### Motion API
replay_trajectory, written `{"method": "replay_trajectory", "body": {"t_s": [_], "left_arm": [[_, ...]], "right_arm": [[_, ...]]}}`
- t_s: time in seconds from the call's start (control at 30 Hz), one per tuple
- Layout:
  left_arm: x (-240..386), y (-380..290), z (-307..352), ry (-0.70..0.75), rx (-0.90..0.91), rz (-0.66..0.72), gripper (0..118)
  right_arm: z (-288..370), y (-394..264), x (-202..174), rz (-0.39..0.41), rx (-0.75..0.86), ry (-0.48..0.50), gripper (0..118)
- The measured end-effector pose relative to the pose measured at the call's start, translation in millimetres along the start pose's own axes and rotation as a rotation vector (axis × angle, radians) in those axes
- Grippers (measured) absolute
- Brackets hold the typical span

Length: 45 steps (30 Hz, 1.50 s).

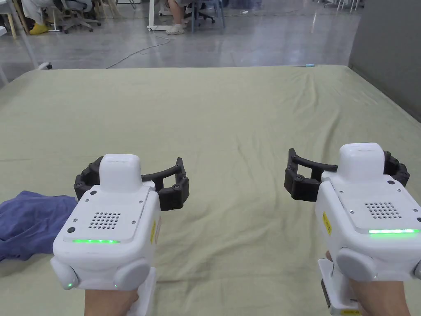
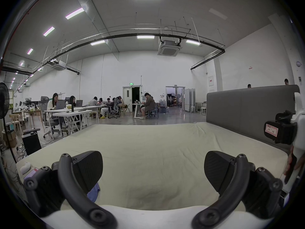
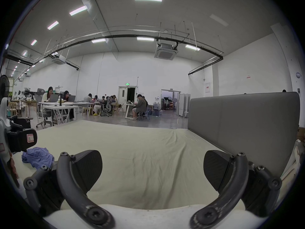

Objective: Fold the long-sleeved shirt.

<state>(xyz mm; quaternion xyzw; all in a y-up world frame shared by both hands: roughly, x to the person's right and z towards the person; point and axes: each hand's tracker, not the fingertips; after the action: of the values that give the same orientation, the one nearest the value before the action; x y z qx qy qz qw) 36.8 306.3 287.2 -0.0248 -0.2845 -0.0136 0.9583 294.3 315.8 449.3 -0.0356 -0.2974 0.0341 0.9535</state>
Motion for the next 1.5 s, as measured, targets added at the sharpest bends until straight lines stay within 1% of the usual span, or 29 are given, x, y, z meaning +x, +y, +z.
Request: {"method": "replay_trajectory", "body": {"t_s": [0.6, 0.77, 0.97, 1.1, 1.33, 1.5], "left_arm": [[2, 6, 0, -0.011, 0.007, -0.013, 118], [2, 9, 0, -0.026, 0.009, 0.019, 118], [2, 7, -2, -0.029, 0.013, 0.004, 118], [2, 6, -2, -0.025, 0.012, 0.013, 118], [3, 2, -3, -0.002, -0.002, -0.026, 118], [4, -2, -2, 0.034, -0.005, -0.047, 118]], "right_arm": [[1, 3, -1, 0.003, 0.001, 0.008, 118], [0, 4, -2, 0.006, 0.003, 0.009, 118], [-1, 4, -2, 0.009, 0.004, 0.009, 118], [-1, 3, -1, 0.0, -0.001, 0.01, 118], [-1, 2, -3, 0.009, 0.0, 0.003, 118], [1, 1, -1, -0.012, 0.014, 0.008, 118]]}}
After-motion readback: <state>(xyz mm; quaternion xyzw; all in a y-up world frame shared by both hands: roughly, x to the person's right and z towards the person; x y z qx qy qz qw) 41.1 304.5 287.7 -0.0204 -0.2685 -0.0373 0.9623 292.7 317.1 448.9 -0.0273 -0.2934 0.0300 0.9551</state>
